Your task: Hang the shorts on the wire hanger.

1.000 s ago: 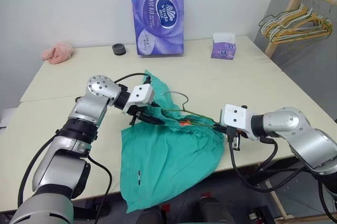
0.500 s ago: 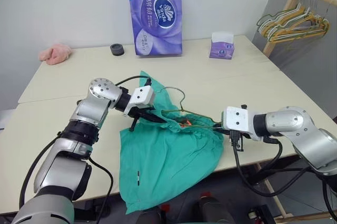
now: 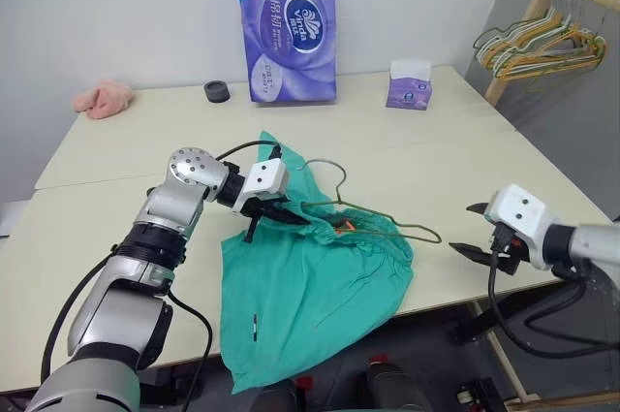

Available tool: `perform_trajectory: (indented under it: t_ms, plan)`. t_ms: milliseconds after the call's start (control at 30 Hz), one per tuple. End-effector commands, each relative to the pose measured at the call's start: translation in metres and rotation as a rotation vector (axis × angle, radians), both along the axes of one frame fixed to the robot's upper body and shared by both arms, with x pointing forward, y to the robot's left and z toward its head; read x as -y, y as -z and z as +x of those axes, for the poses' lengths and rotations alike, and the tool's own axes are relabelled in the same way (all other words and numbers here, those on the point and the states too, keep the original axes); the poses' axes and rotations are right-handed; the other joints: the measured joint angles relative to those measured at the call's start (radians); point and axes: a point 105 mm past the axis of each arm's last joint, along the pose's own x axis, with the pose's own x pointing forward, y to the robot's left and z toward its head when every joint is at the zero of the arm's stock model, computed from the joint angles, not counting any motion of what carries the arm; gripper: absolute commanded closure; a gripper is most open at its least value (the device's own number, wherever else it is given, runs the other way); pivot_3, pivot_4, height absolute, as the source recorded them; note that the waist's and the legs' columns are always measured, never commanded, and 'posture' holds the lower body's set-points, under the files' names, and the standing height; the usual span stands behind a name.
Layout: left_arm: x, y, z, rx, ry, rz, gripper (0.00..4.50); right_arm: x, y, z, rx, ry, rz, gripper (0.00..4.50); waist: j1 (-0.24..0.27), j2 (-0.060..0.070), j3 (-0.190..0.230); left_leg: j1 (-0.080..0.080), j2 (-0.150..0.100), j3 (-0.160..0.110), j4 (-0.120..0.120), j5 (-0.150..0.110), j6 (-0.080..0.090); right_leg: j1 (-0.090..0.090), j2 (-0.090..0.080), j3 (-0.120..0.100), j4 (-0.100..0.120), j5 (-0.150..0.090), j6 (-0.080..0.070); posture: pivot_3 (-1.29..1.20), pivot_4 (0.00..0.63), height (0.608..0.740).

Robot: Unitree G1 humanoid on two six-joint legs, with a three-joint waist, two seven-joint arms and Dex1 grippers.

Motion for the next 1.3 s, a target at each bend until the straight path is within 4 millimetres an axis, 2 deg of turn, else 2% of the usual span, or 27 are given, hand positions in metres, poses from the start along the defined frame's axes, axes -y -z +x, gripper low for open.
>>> perform_trajectory:
  t_ms: [33,133,200,267,433,600,700,900,1033,1167,1300]
  plan:
    - [-0.001,-0.019,0.007,0.074,-0.018,-0.027,4.50,-0.027,0.008,-0.022,-0.033,0.021,0.205,0.53,0.000,0.000,0.000,0.000,0.000,0.000,0.000,0.000,0.000,0.000,0.000,0.000,0.000,0.000,0.000,-0.17,0.052,0.740]
    - [-0.002,-0.019,0.008,0.076,-0.020,-0.026,4.50,-0.040,0.024,-0.024,-0.082,0.089,0.303,0.53,-0.002,0.000,-0.001,0.000,0.000,0.000,0.001,0.000,0.000,0.000,0.000,0.001,0.001,0.000,0.000,-0.17,0.053,0.740]
    - [-0.001,-0.020,0.009,0.078,-0.021,-0.026,4.50,-0.045,0.030,-0.020,-0.098,0.133,0.345,0.53,-0.001,-0.007,-0.005,0.000,0.000,0.000,0.001,0.000,0.000,0.000,0.000,0.000,0.000,0.000,0.000,-0.17,0.052,0.740]
    - [-0.001,-0.021,0.009,0.079,-0.021,-0.026,4.50,-0.045,0.035,-0.015,-0.107,0.175,0.367,0.53,0.002,-0.007,-0.005,0.000,0.001,-0.002,0.000,0.000,0.000,0.000,0.001,-0.001,0.000,0.000,0.000,-0.16,0.052,0.740]
    - [-0.001,-0.022,0.010,0.085,-0.025,-0.027,4.50,-0.063,0.058,-0.012,-0.238,0.192,0.443,0.53,0.002,-0.006,-0.006,0.000,0.000,-0.001,0.000,0.000,0.000,0.000,0.001,-0.001,0.000,0.000,-0.001,-0.16,0.049,0.740]
    - [-0.002,-0.023,0.010,0.088,-0.029,-0.028,4.50,-0.070,0.060,-0.009,-0.265,0.181,0.467,0.53,0.001,-0.006,-0.006,0.000,0.000,-0.001,0.000,0.000,0.000,0.000,0.001,-0.001,0.000,0.000,-0.001,-0.15,0.048,0.740]
    - [-0.002,-0.023,0.010,0.088,-0.030,-0.028,4.50,-0.073,0.058,-0.007,-0.267,0.180,0.477,1.07,0.000,-0.006,-0.006,0.000,0.000,-0.001,0.000,0.000,0.000,0.000,0.001,-0.001,0.001,0.000,-0.001,-0.15,0.047,0.740]
    - [-0.004,-0.023,0.010,0.091,-0.038,-0.028,4.50,-0.079,0.059,-0.007,-0.267,0.155,0.460,3.05,0.000,-0.006,-0.006,0.000,0.000,-0.001,0.000,0.000,0.000,0.000,0.001,-0.001,0.001,0.000,-0.001,-0.15,0.046,0.740]
    - [-0.007,-0.024,0.010,0.095,-0.042,-0.026,4.50,-0.077,0.059,-0.006,-0.253,0.152,0.418,4.37,0.000,-0.006,-0.006,0.000,0.000,-0.001,0.000,0.000,0.000,0.000,0.001,-0.001,0.001,0.000,-0.001,-0.15,0.043,0.740]
    - [-0.011,-0.025,0.007,0.085,-0.037,-0.014,4.50,-0.063,0.057,-0.003,-0.232,0.181,0.392,4.44,0.000,-0.006,-0.006,0.000,0.000,-0.001,0.000,0.000,0.000,0.000,0.001,-0.001,0.001,0.000,-0.001,-0.15,0.043,0.740]
    - [-0.021,-0.024,-0.004,0.026,-0.004,0.024,4.50,-0.041,0.049,0.001,-0.213,0.225,0.385,4.44,-0.001,-0.006,-0.006,0.000,0.000,-0.001,0.000,0.000,0.000,0.000,0.001,-0.001,0.001,0.000,-0.001,-0.15,0.041,0.740]
